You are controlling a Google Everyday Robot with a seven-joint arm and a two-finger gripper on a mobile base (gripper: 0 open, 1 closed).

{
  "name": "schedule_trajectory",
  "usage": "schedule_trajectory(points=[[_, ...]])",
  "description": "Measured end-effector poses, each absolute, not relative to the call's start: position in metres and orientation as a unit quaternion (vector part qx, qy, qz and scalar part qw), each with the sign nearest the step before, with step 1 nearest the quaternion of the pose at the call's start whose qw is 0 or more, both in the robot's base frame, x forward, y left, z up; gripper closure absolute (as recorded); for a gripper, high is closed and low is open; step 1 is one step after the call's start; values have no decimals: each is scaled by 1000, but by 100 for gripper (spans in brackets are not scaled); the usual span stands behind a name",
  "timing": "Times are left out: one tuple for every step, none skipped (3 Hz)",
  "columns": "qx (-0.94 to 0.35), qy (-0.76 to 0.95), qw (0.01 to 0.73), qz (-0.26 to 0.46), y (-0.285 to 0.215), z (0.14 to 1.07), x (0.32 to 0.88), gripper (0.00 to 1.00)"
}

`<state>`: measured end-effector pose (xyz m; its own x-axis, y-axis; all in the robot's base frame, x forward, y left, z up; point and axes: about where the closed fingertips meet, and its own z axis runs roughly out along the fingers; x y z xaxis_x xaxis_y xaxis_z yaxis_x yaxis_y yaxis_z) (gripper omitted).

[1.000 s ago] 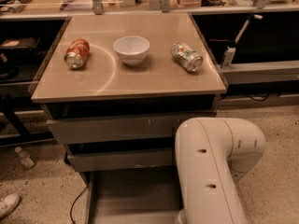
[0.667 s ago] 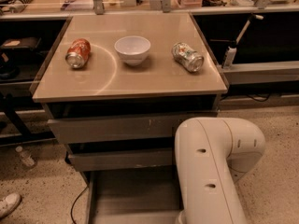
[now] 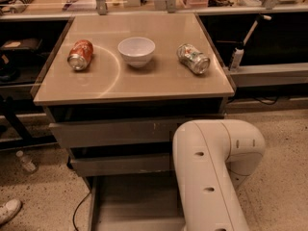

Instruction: Open bottom drawer

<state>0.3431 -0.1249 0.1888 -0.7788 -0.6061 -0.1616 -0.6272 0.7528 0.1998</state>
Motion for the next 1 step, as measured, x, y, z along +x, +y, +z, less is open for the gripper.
schedule_trajectory(points=[[-316, 940, 43, 121, -126, 190, 330, 86]])
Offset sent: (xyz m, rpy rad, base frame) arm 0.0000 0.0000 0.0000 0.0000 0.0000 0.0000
